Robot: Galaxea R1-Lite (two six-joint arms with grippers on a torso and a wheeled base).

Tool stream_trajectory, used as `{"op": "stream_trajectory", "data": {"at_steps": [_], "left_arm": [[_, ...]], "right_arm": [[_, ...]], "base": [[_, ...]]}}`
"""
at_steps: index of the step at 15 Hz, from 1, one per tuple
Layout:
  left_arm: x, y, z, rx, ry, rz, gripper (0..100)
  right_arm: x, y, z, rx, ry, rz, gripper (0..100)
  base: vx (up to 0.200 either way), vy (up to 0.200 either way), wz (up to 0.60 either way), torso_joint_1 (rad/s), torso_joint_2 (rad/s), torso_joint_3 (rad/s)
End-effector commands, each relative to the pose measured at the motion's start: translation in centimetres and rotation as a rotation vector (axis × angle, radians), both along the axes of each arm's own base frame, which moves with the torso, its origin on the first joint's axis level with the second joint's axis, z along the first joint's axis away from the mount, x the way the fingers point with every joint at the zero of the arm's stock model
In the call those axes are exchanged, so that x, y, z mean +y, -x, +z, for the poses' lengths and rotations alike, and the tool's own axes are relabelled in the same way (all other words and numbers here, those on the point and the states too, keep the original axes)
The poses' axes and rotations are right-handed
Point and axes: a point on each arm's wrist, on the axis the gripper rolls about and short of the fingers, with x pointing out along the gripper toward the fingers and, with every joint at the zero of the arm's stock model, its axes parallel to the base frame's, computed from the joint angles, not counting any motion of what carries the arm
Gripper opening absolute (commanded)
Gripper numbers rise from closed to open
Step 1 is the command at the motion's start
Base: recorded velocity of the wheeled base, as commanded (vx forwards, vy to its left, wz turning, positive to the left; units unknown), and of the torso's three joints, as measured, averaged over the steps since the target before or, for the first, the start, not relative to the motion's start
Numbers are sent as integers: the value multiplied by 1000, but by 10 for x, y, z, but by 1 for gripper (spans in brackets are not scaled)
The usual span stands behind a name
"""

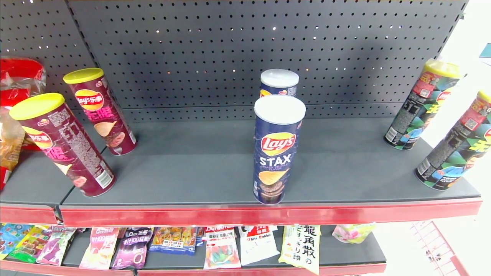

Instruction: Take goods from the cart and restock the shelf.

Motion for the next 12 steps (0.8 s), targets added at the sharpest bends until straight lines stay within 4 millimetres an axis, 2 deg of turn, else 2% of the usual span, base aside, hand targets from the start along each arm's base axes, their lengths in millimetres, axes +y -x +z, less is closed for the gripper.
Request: {"op": "stream_trajectory", "data": {"at_steps": [1,2,3,9,10,11,12], "left_arm": [[-5,-11,-22,-62,-11,-103,100],[-6,-11,-22,-68,-11,-141,100],[-5,-11,-22,-61,-21,-105,100],[-6,-9,-23,-22,-62,277,100],[-7,-7,-24,-63,-44,227,100],[-8,-3,-24,-142,-34,78,100],[-10,-3,-25,-142,-42,-23,100]], "right_arm": [[0,0,0,0,0,0,100],[0,0,0,0,-1,0,100],[0,0,0,0,0,0,100],[0,0,0,0,2,3,100],[0,0,0,0,2,3,100],[0,0,0,0,2,2,100],[0,0,0,0,2,3,100]], "base": [[0,0,0,0,0,0],[0,0,0,0,0,0],[0,0,0,0,0,0],[0,0,0,0,0,0],[0,0,0,0,0,0],[0,0,0,0,0,0],[0,0,0,0,0,0]]}}
